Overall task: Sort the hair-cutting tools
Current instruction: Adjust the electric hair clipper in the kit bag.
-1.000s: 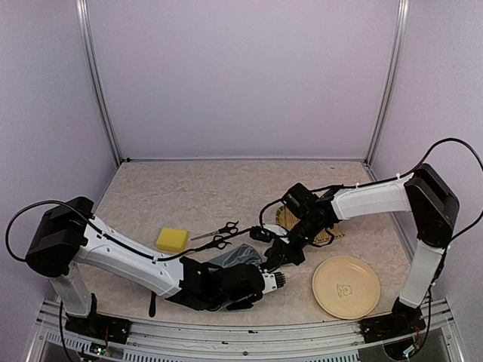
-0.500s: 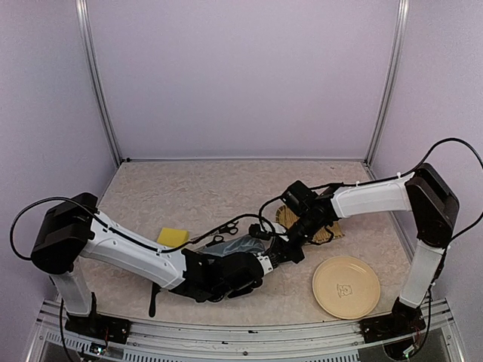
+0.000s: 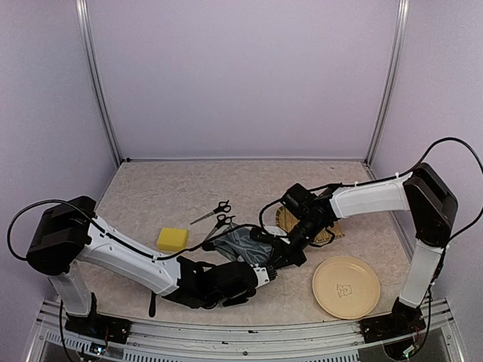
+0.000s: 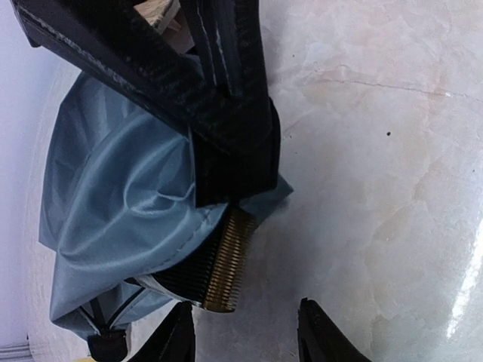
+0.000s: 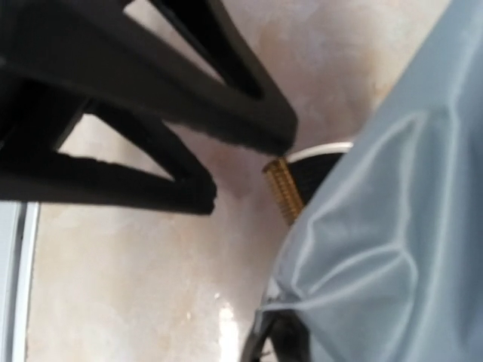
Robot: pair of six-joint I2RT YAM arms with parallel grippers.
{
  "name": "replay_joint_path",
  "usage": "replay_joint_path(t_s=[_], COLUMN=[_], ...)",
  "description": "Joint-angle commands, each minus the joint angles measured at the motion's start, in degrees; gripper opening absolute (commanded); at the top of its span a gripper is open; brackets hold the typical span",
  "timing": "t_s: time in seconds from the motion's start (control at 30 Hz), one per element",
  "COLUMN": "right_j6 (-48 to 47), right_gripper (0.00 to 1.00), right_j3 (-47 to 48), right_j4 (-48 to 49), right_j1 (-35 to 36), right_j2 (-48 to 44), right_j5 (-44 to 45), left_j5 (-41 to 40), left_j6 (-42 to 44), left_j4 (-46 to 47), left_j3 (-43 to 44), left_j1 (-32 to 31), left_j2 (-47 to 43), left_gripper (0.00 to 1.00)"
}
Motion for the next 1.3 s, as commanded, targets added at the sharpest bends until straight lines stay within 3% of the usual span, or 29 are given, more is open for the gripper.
replay_joint_path(t_s=[0.0,0.37,0.73,0.83,1.03,1.13,1.27], right_j6=[-0.60,-2.24,-4.05,-4.26,-4.94,-5.02,-4.92], right_gripper=[0.00,0.00,0.00,0.00,0.00,0.00,0.00], right_j3=[1.63,2.21,3.08,3.27,2.41,1.87,1.25], right_j4=[-1.63,-3.64,-6.21,-6.41,-6.76,-6.49,-5.78], right_j1=[0.39,0.42,0.39,0.44,0.42,0.35,0.25], right_j2=[0.14,0.00,0.39,0.06,-1.41,-2.07,-2.88], right_j5=[-2.03,-5.02,-8.44,-8.45,-6.84,-4.38,-1.36], left_j5=[-2.15,-5.72,-7.51,-7.28,1.06,7.44,18.12], left_j6=[2.31,3.40,-0.19,-2.56,-7.94,-13.12,-17.28], left_j4=[2.87,7.70,12.55,10.99,6.70,4.70,4.73], left_j3=[1.75,1.94,4.47,3.77,-2.89,-4.43,-4.09], left_j1=[0.68,3.75,5.00,4.91,5.70,10.00,18.26], left_j2=[0.46,1.82,3.50,1.72,-11.26,-16.22,-16.01], left_gripper=[0.45,0.32,0.26,0.31,0.53,0.62,0.62])
